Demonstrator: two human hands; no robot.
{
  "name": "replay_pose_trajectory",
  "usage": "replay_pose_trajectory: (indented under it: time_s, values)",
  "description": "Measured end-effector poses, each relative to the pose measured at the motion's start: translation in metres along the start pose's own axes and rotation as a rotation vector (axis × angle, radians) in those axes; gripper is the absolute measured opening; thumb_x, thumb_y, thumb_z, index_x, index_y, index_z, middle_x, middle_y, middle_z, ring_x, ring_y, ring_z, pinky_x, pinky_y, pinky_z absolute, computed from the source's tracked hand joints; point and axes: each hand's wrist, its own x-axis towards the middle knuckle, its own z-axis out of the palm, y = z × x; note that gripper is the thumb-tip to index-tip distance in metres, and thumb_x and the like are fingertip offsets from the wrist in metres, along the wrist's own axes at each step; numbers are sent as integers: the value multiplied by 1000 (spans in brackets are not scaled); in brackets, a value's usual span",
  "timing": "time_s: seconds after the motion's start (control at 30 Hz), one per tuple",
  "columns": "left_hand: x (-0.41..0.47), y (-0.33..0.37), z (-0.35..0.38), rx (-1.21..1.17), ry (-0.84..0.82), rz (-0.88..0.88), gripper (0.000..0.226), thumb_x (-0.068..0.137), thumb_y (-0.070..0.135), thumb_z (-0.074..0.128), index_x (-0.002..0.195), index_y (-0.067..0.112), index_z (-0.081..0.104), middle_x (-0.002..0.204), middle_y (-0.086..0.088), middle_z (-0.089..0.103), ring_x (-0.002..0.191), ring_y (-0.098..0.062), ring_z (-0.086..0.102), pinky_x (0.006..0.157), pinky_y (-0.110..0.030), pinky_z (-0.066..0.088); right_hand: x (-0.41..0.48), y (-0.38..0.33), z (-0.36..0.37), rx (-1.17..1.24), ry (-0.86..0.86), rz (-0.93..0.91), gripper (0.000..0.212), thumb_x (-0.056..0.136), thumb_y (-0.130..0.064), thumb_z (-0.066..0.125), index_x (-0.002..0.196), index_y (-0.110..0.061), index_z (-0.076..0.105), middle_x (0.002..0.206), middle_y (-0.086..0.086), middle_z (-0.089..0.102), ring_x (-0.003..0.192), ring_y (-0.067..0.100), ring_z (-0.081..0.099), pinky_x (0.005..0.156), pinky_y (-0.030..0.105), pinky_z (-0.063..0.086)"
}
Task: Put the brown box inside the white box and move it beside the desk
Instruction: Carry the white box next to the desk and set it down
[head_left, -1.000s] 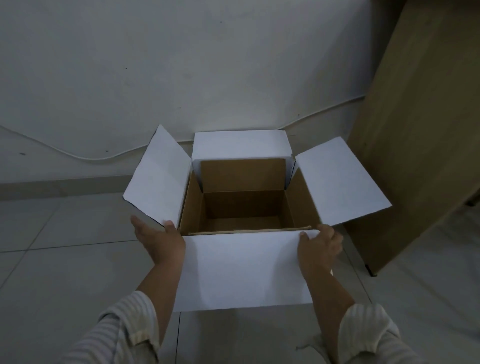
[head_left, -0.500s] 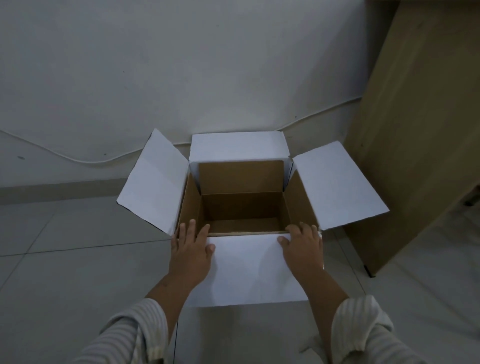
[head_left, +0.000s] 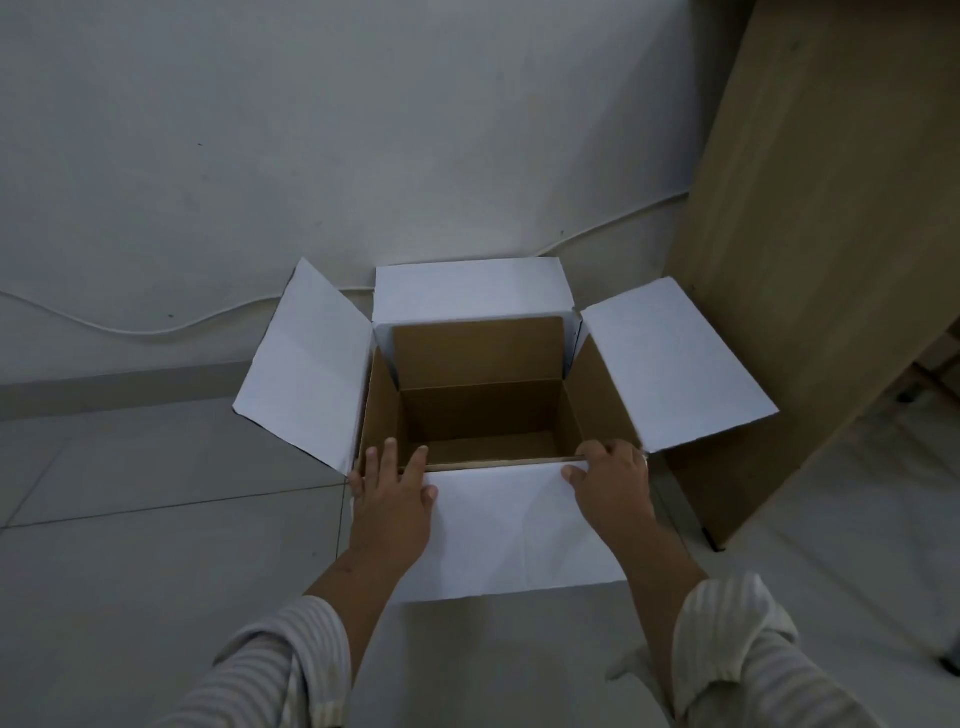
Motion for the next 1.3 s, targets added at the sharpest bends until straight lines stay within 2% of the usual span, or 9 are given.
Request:
replay_pose_trajectory:
  time_s: [0.97,1.3]
  values:
    - [13,50,10,0,-44,57,51,101,28,34,151,28,21,162,-10,11,150,-33,1,119,-49,-2,29,46,-16,-90,68,17,33,92,-40,53,117,-18,56,118,12,56,112,27,50,101,40,41]
    - [20,51,9,-13,-42,35,52,100,27,39,150,28,23,162,-10,15,150,-33,5,119,-50,-1,31,45,-10,-85,116,-22,35,94,-38,50,121,-17,56,122,11,57,116,25,49,105,38,38]
